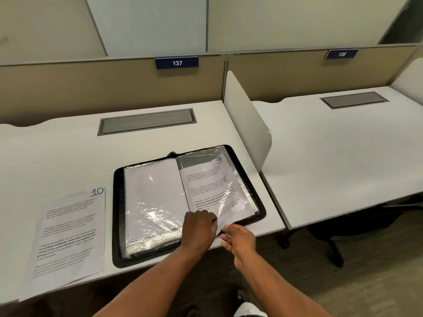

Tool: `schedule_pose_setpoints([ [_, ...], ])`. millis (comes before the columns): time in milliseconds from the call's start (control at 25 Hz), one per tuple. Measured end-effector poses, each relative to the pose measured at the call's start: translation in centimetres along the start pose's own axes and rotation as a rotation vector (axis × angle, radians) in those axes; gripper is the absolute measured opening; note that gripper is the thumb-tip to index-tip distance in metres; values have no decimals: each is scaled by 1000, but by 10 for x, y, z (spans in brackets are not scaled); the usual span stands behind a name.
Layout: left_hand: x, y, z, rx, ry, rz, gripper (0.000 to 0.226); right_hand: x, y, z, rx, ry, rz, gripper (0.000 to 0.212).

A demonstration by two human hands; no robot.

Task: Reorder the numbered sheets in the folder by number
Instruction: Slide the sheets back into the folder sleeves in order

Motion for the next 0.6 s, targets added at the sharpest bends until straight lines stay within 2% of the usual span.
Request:
schedule_pose_setpoints([
  [600,-11,-5,-9,-54,179,30,6,44,-29,47,157,-2,-124,11],
])
Point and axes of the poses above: each hand's wrist, its own z-axis towards the middle knuckle, its own y-axis out of the back of the hand, x = y × z, the point moved 7 cm from there along z, towards the middle knuckle, and after that the axes turned 6 degrees about -y, right-handed, at the moved point
